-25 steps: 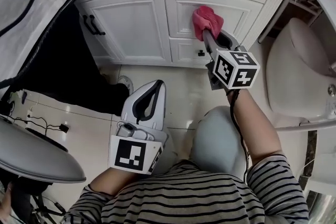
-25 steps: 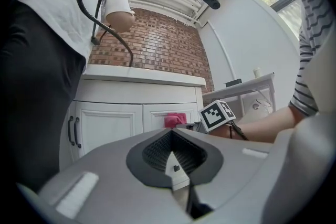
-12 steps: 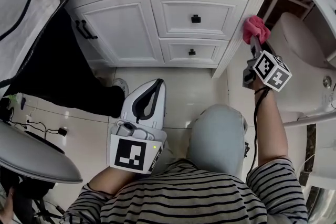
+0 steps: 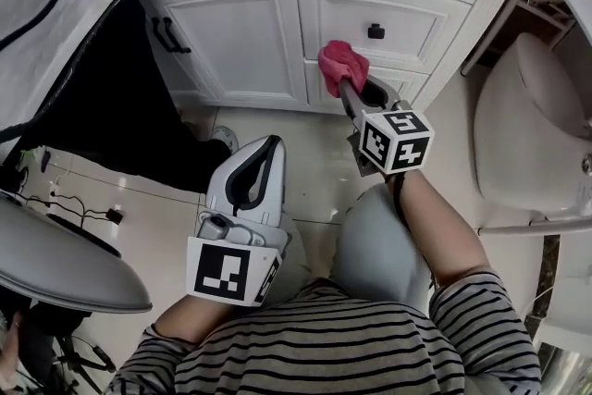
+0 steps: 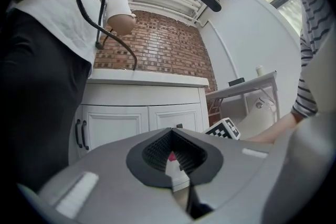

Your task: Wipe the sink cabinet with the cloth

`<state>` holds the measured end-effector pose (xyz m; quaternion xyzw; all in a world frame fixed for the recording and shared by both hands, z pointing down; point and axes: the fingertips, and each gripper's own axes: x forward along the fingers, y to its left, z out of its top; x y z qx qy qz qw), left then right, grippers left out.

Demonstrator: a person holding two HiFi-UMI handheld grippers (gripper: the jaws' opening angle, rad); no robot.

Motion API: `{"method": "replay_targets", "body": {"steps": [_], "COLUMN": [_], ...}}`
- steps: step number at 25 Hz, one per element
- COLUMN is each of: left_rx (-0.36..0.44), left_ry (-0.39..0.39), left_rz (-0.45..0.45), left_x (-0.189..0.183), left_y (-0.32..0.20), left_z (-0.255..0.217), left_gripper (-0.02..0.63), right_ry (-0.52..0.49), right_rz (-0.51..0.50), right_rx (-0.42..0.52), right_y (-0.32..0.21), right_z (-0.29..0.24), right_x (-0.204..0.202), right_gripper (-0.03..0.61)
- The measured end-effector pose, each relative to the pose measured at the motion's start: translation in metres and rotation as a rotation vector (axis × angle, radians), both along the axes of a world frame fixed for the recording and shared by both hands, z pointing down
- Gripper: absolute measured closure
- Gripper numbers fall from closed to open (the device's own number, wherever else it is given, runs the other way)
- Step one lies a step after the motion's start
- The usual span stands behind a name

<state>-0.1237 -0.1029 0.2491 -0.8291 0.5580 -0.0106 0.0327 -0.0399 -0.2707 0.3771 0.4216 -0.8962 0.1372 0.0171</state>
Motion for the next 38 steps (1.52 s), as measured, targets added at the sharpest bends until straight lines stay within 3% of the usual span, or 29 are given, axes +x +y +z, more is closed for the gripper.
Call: {"method": "replay_targets", "body": {"steps": [4, 9, 14, 25, 32, 35, 38], "left_rx": [-0.001, 0.0, -0.012, -0.018, -0.009, -0.011, -0.019], "left_ry": [-0.008, -0.007, 0.001, -0.018, -0.023, -0.019, -0.015], "left_rz": [-0.04, -0.055, -0.035, 0.053, 0.076, 0.07, 0.059], "left_x": [-0.022, -0.033, -0.024, 0.03, 0.048, 0.046, 0.042], "left_y": [0.0, 0.0, -0.003, -0.009, -0.014, -0.016, -0.019], "left_z": [0.0, -0.001, 0.006, 0.012, 0.009, 0.009, 0.012], "left_gripper": [0.612, 0.612, 0.612, 0.612, 0.612, 0.612, 0.612], "right_ry": [0.015, 0.035, 0.039, 0.036, 0.002, -0.019, -0.004], "right_rz": [-0.038, 0.02, 0.11, 0.375, 0.503, 0.443, 0.251], "right_rx": [-0.017, -0.019, -0.034, -0.072, -0.103, -0.083, -0.05], "right_y": [-0.025, -0.046, -0.05, -0.046, -0.041, -0.026, -0.013], "right_z": [0.015, 0.017, 0.023, 0.038, 0.043, 0.033, 0.029], "right_x": [-0.053, -0.048, 0.007, 0.179, 0.246, 0.23, 0.167], "right_gripper": [0.503, 0.503, 0.503, 0.502, 0.503, 0.505, 0.505]}}
